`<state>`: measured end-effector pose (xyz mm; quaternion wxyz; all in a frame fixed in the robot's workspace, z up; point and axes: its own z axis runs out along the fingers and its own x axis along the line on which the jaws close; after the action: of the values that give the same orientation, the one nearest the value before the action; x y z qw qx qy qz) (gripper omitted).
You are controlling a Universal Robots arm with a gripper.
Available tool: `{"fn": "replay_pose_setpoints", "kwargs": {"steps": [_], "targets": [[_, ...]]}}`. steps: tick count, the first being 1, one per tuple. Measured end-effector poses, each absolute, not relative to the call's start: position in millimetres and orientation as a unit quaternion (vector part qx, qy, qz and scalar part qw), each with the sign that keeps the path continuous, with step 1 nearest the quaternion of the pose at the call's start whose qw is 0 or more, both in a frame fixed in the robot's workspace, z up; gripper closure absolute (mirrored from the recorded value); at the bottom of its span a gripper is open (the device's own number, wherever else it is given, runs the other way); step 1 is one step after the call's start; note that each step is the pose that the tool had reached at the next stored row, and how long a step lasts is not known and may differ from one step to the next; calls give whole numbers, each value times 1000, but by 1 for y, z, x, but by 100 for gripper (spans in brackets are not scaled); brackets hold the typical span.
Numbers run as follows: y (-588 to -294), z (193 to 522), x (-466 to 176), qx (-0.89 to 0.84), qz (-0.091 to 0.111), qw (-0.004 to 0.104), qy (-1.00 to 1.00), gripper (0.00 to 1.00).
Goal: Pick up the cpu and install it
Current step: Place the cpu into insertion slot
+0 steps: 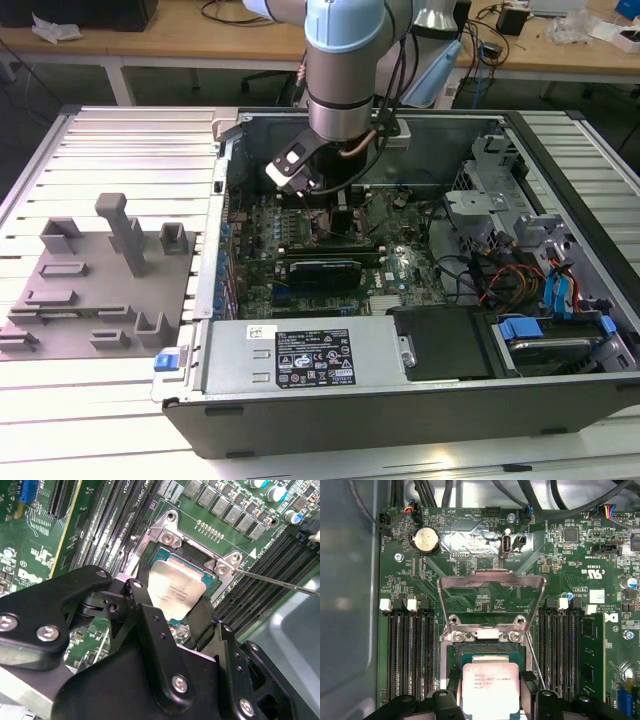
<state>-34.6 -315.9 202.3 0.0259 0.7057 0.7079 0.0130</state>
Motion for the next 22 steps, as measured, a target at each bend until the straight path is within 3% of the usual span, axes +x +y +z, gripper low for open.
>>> {"fn": "replay_pose_setpoints", "kwargs": {"steps": [22], "targets": [[-313, 195, -33, 707, 14, 25, 707, 45]]}}
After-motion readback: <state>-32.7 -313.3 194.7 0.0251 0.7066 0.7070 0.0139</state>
